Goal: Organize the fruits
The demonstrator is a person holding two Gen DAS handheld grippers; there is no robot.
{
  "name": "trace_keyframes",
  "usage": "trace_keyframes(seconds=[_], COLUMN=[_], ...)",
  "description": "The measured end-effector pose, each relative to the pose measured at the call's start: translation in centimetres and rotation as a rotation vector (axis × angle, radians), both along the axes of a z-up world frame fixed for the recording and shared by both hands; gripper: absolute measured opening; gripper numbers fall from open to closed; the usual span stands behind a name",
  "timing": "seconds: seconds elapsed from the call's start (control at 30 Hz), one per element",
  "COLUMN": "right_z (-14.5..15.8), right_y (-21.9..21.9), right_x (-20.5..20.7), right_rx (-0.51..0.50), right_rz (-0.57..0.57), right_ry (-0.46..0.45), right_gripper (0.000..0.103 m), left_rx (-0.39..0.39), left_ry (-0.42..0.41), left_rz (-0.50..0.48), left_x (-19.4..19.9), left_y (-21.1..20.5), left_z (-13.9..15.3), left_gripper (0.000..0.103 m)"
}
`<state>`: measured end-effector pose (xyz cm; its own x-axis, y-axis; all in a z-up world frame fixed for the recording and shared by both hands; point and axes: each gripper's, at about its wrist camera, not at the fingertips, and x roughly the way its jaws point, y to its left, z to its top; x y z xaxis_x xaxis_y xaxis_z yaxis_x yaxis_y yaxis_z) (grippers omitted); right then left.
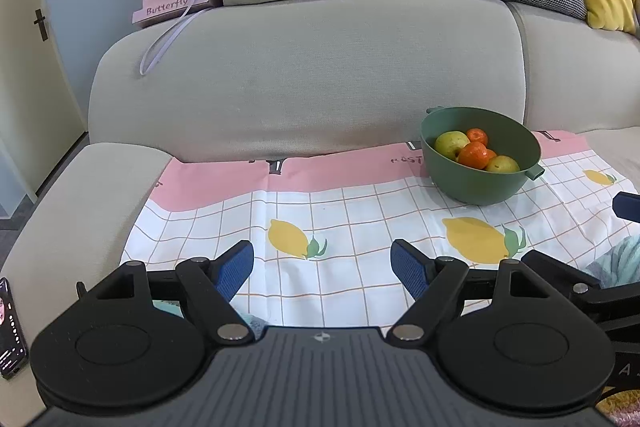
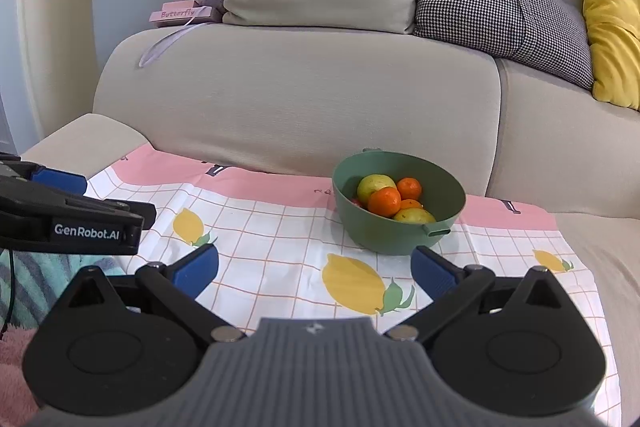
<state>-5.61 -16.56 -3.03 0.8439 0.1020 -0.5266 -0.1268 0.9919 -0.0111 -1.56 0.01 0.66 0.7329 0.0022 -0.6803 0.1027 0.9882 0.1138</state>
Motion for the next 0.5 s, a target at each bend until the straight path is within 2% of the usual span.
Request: trace_keyframes(seconds=[0.5], right_z=[-0.21], right_y=[-0.14], right_x=[0.05], right_rx=[0.005], right_rz=[-0.002], right_ry=[0.004], right_gripper=[0.099], left_rx=[-0.003], left_ry=[0.008], left_rz=[0.0], left_x=[0.08], left_y=[0.33], left_z=[-0.02], left_gripper=[0.091])
